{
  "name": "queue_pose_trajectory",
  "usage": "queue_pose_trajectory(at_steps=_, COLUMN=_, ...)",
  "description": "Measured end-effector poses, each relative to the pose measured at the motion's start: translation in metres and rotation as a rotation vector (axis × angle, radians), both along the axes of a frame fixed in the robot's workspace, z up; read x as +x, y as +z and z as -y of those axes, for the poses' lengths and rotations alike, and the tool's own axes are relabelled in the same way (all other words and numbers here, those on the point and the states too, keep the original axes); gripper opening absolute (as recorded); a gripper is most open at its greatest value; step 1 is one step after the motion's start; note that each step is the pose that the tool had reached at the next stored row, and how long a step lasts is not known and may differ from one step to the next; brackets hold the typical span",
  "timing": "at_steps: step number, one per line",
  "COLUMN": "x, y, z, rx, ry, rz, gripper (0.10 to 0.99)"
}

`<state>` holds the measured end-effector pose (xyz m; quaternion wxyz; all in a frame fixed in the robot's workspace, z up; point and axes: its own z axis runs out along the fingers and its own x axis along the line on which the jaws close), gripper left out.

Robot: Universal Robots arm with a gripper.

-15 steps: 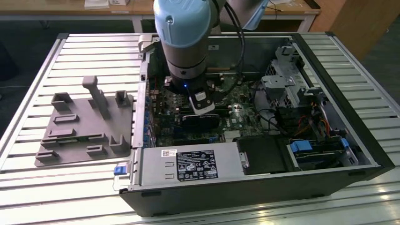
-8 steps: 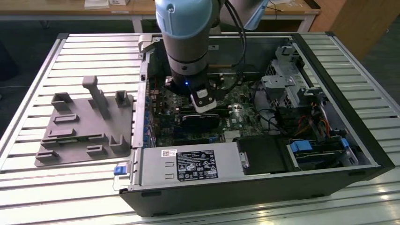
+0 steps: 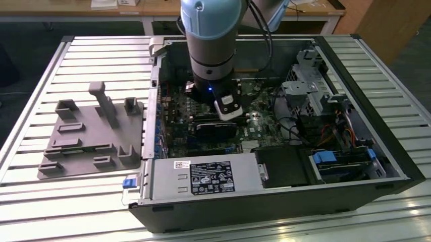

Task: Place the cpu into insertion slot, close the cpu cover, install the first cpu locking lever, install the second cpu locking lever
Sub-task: 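Install the second cpu locking lever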

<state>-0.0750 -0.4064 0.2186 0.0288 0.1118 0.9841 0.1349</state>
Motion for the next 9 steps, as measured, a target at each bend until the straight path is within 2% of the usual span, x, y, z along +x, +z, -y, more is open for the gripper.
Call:
queue_pose_trajectory(at_steps=5, x=0.013, y=0.0, z=-0.0009, rx=-0.009, ry=-0.001, rz=-0.0002, gripper=0.102)
queue_pose_trajectory(at_steps=9, x=0.0184, y=0.0, z=-0.0046, rx=-0.022, ry=-0.001, rz=-0.0002, gripper=0.102)
